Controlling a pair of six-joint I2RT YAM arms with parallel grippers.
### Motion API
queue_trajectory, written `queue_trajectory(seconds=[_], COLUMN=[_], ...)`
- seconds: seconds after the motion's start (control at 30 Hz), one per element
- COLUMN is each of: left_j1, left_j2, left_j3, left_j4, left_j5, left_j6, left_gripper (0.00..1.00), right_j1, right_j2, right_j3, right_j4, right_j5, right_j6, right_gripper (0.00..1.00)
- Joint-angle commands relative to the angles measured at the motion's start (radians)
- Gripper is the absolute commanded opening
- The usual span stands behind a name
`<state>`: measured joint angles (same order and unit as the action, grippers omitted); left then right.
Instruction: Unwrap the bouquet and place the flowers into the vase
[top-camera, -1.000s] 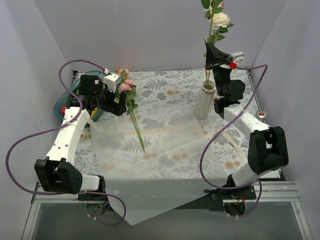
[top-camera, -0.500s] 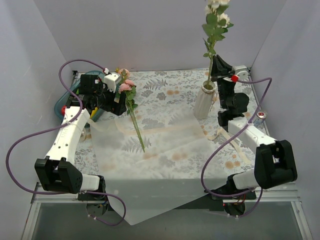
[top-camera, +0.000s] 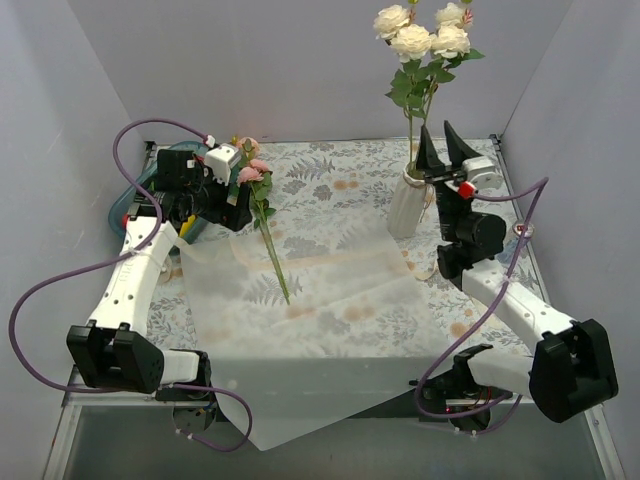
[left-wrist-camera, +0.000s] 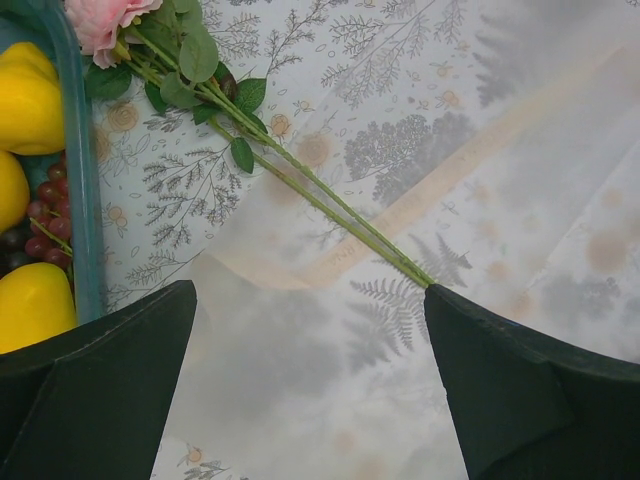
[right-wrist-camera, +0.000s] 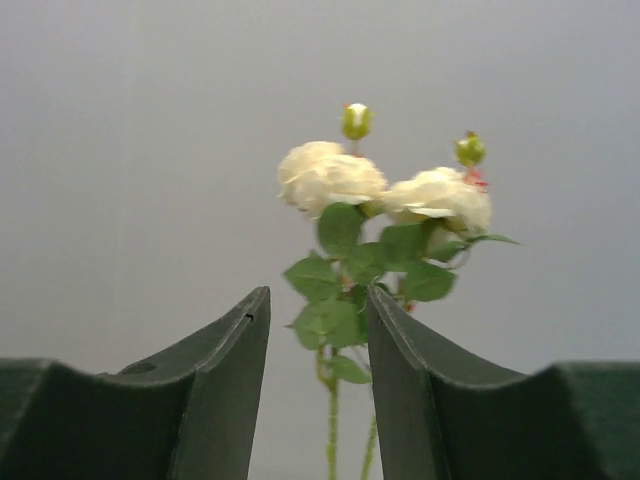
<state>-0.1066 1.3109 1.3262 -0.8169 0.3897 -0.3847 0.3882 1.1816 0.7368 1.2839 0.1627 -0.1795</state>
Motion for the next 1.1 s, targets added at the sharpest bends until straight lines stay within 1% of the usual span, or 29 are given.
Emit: queue_trajectory(seconds=[0.0, 0.03, 0.07, 0.1, 0.13, 0.17, 0.23, 0.27, 0.3, 0.33, 0.37, 0.4, 0.43, 0.47, 0.53, 0.67, 0.73, 0.8, 0.87, 0.93, 1.07], left_j1=[0.005, 0.005, 0.005, 0.005, 0.007, 0.013, 0.024, 0.048, 0.064, 0.079, 0.102, 0.105, 0.135, 0.151, 0.157, 0.18, 0.212, 0.246, 0.263, 0.271, 0.271], left_j2=[-0.059, -0.056, -0.056, -0.055, -0.053, -0.053, -0.05, -0.047, -0.045, -0.041, -0.035, -0.032, -0.03, -0.03, -0.025, -0.021, -0.013, 0.004, 0.017, 0.03, 0.019], left_j3=[0.01, 0.011, 0.013, 0.014, 0.019, 0.022, 0.034, 0.041, 0.047, 0.053, 0.059, 0.064, 0.065, 0.068, 0.074, 0.079, 0.079, 0.09, 0.099, 0.107, 0.088], left_j4=[-0.008, -0.008, -0.007, -0.004, 0.008, 0.018, 0.051, 0.061, 0.07, 0.087, 0.096, 0.104, 0.116, 0.119, 0.113, 0.116, 0.124, 0.124, 0.114, 0.105, 0.111], left_j5=[0.014, 0.014, 0.014, 0.009, 0.003, -0.015, -0.041, -0.052, -0.064, -0.071, -0.077, -0.09, -0.091, -0.086, -0.072, -0.072, -0.072, -0.063, -0.039, -0.019, 0.011], left_j6=[0.0, -0.005, -0.008, -0.014, -0.032, -0.04, -0.077, -0.089, -0.1, -0.108, -0.124, -0.131, -0.137, -0.143, -0.144, -0.16, -0.171, -0.175, -0.18, -0.181, -0.172], left_gripper=[0.98, 0.98, 0.98, 0.98, 0.98, 0.98, 0.98, 0.98, 0.98, 0.98, 0.98, 0.98, 0.98, 0.98, 0.98, 0.98, 0.98, 0.98, 0.98, 0.98, 0.98], right_j1=[0.164, 0.242, 0.285, 0.329, 0.404, 0.435, 0.469, 0.469, 0.472, 0.488, 0.498, 0.512, 0.537, 0.549, 0.569, 0.569, 0.569, 0.569, 0.568, 0.566, 0.563], right_j2=[-0.046, -0.04, -0.031, -0.013, 0.025, 0.047, 0.123, 0.162, 0.208, 0.31, 0.355, 0.399, 0.473, 0.508, 0.612, 0.743, 0.823, 0.881, 0.956, 0.999, 1.027], right_j3=[0.061, 0.097, 0.12, 0.151, 0.206, 0.232, 0.289, 0.405, 0.47, 0.546, 0.629, 0.659, 0.682, 0.7, 0.774, 0.84, 0.889, 0.932, 0.992, 1.016, 1.021], right_j4=[-0.11, -0.151, -0.25, -0.3, -0.355, -0.447, -0.559, -0.748, -0.85, -0.947, -1.069, -1.099, -1.127, -1.167, -1.213, -1.262, -1.282, -1.342, -1.383, -1.39, -1.364], right_j5=[0.007, 0.006, 0.005, 0.035, 0.049, 0.06, 0.064, 0.054, 0.038, 0.037, 0.04, 0.044, 0.047, 0.049, 0.063, 0.015, -0.02, -0.046, -0.067, -0.091, -0.11], right_j6=[-0.21, -0.237, -0.295, -0.31, -0.32, -0.316, -0.222, -0.159, -0.044, -0.014, 0.001, 0.011, 0.012, 0.012, 0.029, 0.069, 0.081, 0.1, 0.121, 0.135, 0.17], right_gripper=[0.52, 0.53, 0.55, 0.55, 0.56, 0.56, 0.6, 0.61, 0.61, 0.62, 0.61, 0.61, 0.59, 0.59, 0.55, 0.49, 0.49, 0.49, 0.52, 0.55, 0.59])
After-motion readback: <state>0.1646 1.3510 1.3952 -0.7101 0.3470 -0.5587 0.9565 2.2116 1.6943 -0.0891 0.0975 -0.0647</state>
